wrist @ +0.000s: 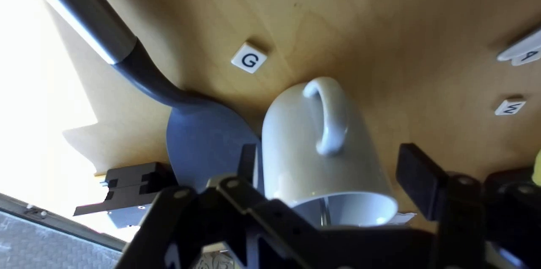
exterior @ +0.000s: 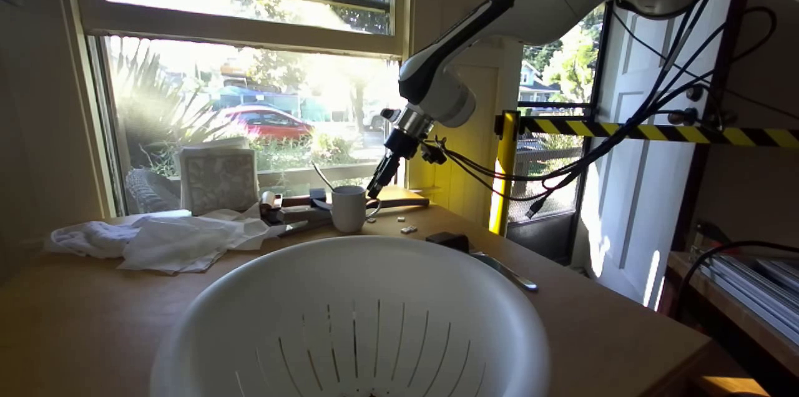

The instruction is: Move the mug to the left

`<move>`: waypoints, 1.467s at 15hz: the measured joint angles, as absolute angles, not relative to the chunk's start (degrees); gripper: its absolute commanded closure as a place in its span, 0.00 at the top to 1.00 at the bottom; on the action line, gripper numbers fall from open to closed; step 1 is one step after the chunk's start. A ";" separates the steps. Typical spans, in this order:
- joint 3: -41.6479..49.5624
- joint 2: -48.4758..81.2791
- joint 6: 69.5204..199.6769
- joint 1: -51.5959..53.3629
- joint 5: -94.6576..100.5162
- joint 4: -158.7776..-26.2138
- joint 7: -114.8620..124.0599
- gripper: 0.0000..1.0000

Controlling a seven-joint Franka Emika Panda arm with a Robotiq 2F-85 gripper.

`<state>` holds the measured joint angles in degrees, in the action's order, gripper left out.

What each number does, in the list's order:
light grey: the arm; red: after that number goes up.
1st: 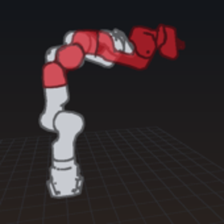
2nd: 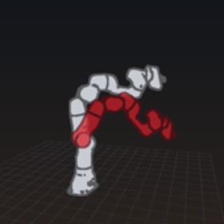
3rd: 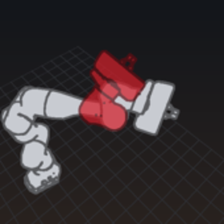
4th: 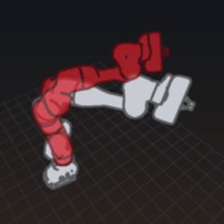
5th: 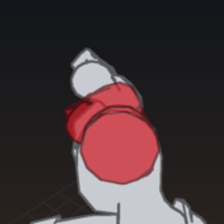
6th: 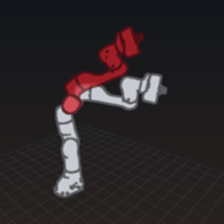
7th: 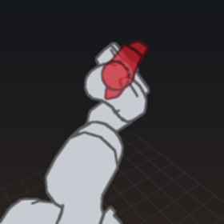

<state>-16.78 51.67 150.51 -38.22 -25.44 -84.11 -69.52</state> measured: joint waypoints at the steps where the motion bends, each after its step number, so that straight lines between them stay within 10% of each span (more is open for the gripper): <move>1: -16.94 52.00 150.53 -38.26 -25.44 -83.73 -69.97 0.69; 6: -17.02 53.06 150.94 -38.44 -25.44 -82.77 -70.45 0.72; 11: -16.79 53.53 151.01 -38.92 -25.44 -82.43 -70.45 0.26; 22: -17.27 53.54 150.59 -38.93 -25.44 -82.39 -71.73 0.04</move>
<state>-17.27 53.54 150.59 -38.93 -25.44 -82.39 -71.73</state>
